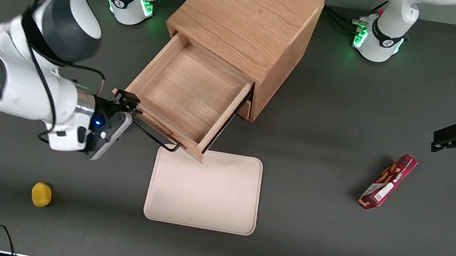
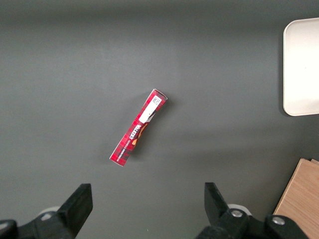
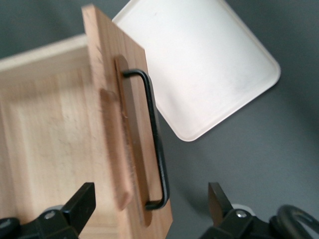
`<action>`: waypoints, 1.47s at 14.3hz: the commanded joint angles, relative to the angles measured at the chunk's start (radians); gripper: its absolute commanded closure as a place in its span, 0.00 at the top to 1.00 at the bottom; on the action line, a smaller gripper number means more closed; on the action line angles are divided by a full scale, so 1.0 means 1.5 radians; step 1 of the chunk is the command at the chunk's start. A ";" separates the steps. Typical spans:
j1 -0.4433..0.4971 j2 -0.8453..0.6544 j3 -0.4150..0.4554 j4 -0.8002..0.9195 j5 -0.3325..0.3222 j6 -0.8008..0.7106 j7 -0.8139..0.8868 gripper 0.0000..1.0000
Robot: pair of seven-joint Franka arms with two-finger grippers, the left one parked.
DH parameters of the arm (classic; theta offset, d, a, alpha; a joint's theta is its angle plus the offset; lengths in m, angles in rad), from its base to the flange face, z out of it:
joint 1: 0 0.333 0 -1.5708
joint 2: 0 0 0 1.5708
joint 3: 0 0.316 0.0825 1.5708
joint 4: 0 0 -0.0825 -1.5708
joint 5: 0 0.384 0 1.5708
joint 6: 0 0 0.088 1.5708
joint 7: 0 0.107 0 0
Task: Open upper drawer
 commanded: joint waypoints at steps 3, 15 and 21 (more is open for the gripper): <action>0.002 -0.136 -0.001 0.004 -0.017 -0.082 0.273 1.00; -0.007 -0.484 -0.240 -0.383 -0.032 0.007 0.453 1.00; -0.001 -0.486 -0.243 -0.396 -0.062 0.040 0.452 1.00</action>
